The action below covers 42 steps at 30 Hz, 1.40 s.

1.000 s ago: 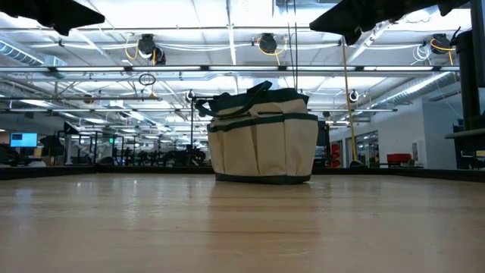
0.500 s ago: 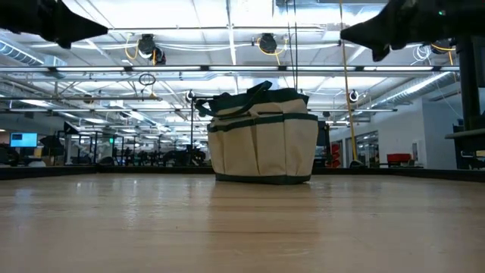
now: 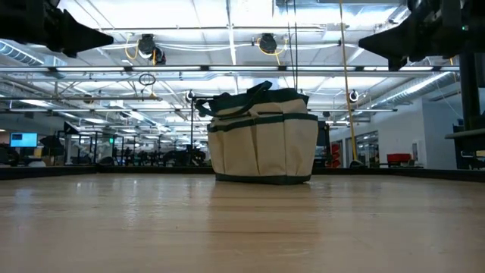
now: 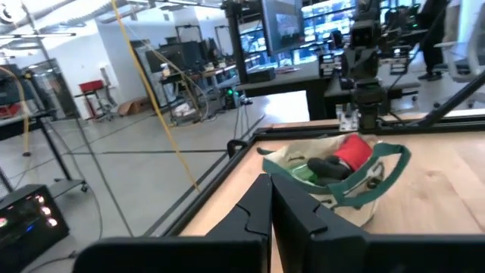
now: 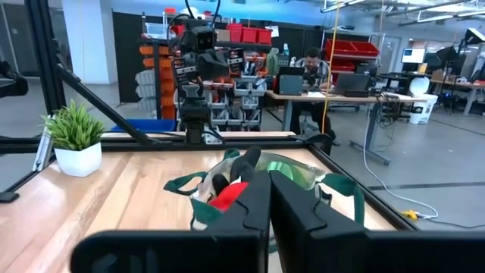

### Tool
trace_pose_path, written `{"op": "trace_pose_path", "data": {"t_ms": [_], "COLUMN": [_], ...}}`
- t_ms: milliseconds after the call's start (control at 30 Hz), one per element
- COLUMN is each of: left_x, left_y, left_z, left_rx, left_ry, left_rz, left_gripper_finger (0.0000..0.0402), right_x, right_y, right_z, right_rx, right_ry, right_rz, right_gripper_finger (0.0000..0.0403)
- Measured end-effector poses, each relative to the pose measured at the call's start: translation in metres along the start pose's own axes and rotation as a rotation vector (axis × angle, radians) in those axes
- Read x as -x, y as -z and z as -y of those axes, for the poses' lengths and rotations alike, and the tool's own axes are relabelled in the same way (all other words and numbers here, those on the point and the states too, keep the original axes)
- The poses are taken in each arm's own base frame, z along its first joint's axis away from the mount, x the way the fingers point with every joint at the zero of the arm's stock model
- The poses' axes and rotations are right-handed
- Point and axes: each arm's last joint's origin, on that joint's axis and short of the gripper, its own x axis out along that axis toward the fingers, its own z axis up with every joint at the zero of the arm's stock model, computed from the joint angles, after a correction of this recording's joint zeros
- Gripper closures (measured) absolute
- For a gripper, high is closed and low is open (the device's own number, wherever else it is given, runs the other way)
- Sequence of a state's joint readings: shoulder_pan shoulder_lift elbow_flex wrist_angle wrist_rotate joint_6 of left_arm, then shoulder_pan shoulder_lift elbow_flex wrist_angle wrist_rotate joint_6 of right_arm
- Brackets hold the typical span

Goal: Pick & Place Garden tools in Gardening bag
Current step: Return to Home Position

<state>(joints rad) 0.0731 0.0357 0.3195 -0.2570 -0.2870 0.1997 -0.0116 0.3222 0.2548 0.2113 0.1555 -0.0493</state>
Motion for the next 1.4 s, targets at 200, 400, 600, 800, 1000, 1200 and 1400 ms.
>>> {"op": "trace_pose_path", "data": {"t_ms": [200,400,600,800,1000,1200,1400], "left_x": [-0.001,-0.010,-0.016,-0.021,-0.024,-0.024,-0.025], "left_y": [0.000,0.017,0.028,0.044,0.057,0.057,0.066], "left_z": [0.002,0.009,0.014,0.018,0.022,0.022,0.024], "left_rx": [0.000,0.001,-0.001,0.011,0.019,0.023,0.020], "left_ry": [0.048,0.077,0.076,0.089,0.084,0.084,0.096], "left_rz": [0.015,0.060,0.127,0.128,0.151,0.150,0.054], "left_gripper_finger": [0.0394,0.0390,0.0398,0.0387,0.0398,0.0385,0.0383], "right_x": [0.005,0.009,0.011,0.013,0.014,0.017,0.017], "right_y": [0.013,0.019,0.023,0.030,0.037,0.035,0.034], "right_z": [0.000,0.000,0.001,0.001,0.000,0.001,0.001], "right_rx": [-0.004,-0.006,-0.015,-0.016,-0.003,0.015,0.023], "right_ry": [0.000,0.001,0.001,0.001,0.001,0.007,0.008], "right_rz": [0.001,0.015,0.028,0.033,0.027,0.097,0.108], "right_gripper_finger": [0.0403,0.0403,0.0403,0.0403,0.0403,0.0403,0.0403]}}
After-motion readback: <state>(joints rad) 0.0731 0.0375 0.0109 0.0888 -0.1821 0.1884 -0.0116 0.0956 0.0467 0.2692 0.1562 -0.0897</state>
